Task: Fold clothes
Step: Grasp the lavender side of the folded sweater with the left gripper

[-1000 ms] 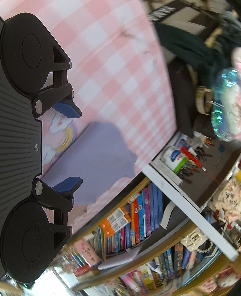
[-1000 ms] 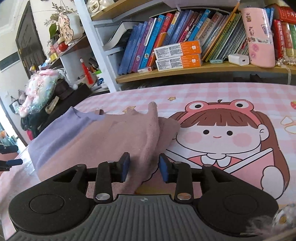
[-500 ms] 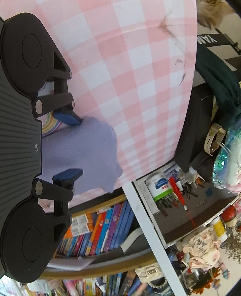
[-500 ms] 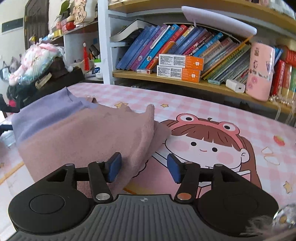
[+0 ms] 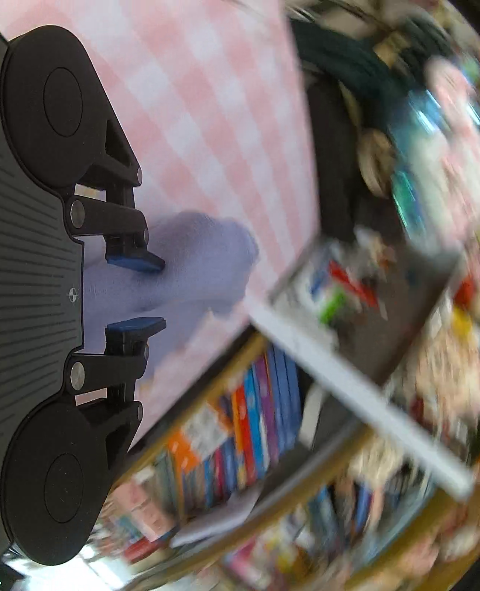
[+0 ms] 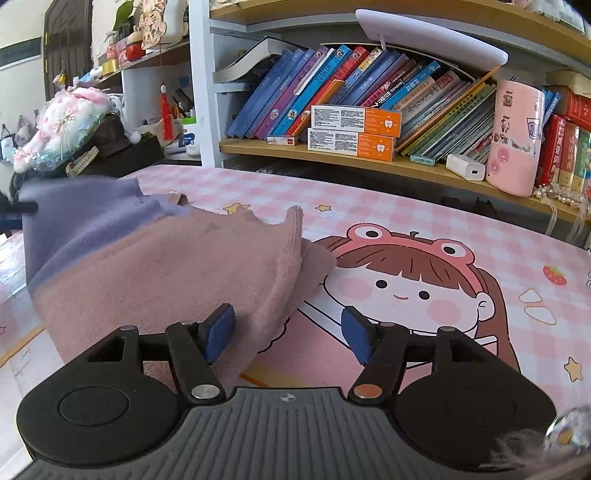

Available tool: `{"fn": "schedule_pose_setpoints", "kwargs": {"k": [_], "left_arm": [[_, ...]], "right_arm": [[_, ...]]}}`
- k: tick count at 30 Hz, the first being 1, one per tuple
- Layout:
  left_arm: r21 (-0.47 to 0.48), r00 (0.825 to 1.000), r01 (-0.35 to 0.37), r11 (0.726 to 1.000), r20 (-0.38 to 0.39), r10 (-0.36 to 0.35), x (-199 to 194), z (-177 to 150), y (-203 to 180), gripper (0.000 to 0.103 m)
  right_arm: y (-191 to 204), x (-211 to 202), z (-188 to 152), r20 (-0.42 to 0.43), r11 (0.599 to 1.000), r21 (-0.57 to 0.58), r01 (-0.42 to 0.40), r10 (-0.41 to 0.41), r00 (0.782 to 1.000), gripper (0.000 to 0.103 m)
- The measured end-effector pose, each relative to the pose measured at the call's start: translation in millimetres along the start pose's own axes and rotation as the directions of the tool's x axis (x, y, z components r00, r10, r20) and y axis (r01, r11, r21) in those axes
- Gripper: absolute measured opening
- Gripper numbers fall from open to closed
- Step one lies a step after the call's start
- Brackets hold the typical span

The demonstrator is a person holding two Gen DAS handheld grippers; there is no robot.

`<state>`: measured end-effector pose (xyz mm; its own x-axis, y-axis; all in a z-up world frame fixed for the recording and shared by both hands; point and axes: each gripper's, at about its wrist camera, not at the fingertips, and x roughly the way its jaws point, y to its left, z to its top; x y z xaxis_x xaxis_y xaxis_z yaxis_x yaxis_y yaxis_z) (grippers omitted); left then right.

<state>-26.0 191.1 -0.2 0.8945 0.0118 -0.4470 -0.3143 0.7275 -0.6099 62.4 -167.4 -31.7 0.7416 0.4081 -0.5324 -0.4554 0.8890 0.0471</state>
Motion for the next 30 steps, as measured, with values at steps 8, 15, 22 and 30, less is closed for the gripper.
{"fn": "schedule_pose_setpoints", "kwargs": {"k": [8,15,22,30], "left_arm": [[-0.115,0.996,-0.076,0.990,-0.059,0.070,19.2,3.7,28.5,0.053],[-0.019,0.995,-0.101,0.995,-0.022,0.101,26.3,3.0,17.0,0.088],[0.118,0.989,-0.149,0.982,0.002,0.150,33.1,-8.3,-2.9,0.103],[0.079,0.980,-0.199,0.977,0.004,0.199,31.0,-8.6,-4.8,0.103]], "right_arm": [[1.6,-0.2,0.0,0.000,1.000,-0.004,0.004,-0.004,1.000,0.066],[2.0,-0.7,0.0,0.000,1.000,-0.008,0.002,-0.002,1.000,0.067],[0.6,-0.8,-0.1,-0.002,1.000,-0.004,-0.005,0.005,1.000,0.068],[-0.9,-0.6,0.5,-0.004,1.000,0.001,-0.010,0.010,1.000,0.068]]}}
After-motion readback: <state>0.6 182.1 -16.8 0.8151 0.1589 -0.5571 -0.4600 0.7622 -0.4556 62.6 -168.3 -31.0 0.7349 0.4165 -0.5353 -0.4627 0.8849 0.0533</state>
